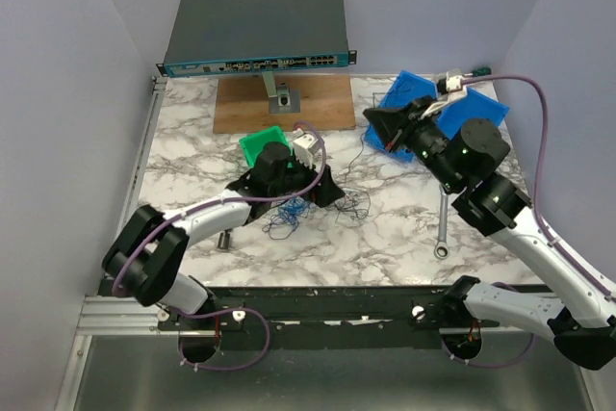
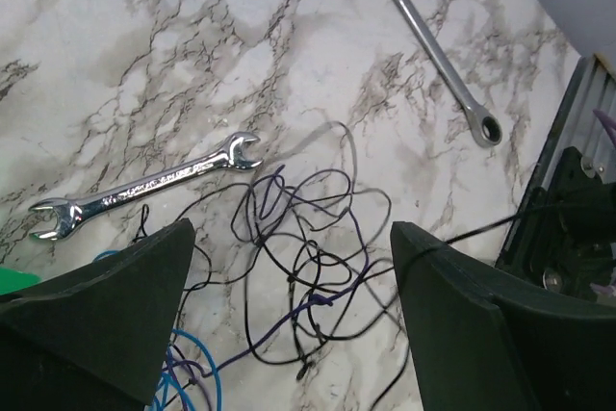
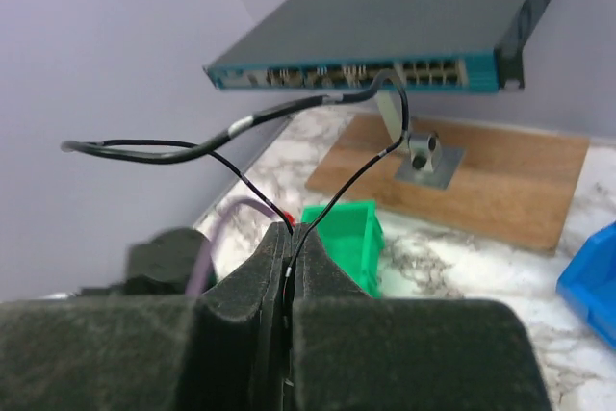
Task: Untangle the cables
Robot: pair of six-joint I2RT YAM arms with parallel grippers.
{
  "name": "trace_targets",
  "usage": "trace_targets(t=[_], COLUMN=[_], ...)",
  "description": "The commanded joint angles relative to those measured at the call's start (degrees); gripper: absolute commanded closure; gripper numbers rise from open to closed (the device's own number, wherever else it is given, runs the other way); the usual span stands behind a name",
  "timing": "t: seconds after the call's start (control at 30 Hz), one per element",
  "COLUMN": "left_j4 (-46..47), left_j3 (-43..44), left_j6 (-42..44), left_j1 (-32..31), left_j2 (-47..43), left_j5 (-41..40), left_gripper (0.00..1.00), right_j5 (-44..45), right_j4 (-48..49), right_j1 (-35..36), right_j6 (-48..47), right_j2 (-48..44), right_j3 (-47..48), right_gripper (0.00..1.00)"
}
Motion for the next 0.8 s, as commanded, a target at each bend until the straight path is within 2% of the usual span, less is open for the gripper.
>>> trace_targets(t=[0.0, 0.13, 0.2, 0.27, 0.37, 0.53, 0.77], left_j4=[-11.2, -14.7, -15.8, -18.3, -21.9, -20.8, -15.7], left_j3=[6.0, 9.4, 10.7, 12.3, 13.7, 11.6, 6.5], left_j6=[0.9, 1.3, 1.0, 1.0, 1.1, 0.2, 0.2], left_j1=[-0.4, -0.4, -0.4, -0.4, -0.4, -0.3, -0.2], left_j2=[6.4, 11.0, 12.7, 14.4, 15.5, 12.5, 5.4], left_j5=[1.6, 4.1, 5.7, 5.2, 2.5, -0.9, -4.9], left_gripper=[0.16, 0.2, 0.27, 0.33, 0.34, 0.38, 0.43], right_j5=[8.7, 13.3, 15.8, 19.2, 22.9, 27.6, 37.5], right_j4=[-8.6, -9.8, -10.3, -11.0, -11.5, -11.7, -7.4], right_j1=[0.2, 0.2, 0.2, 0.2, 0.2, 0.1, -1.4], right_j6=[-3.1, -5.4, -6.6, -8.3, -11.2, -16.0, -26.1], right_j2=[3.7, 6.2, 7.8, 9.4, 11.7, 15.1, 19.1], right_j3=[8.9, 16.4, 19.9, 24.0, 30.4, 38.6, 39.3], right_gripper=[0.99, 0.99, 0.99, 0.99, 0.99, 0.99, 0.99])
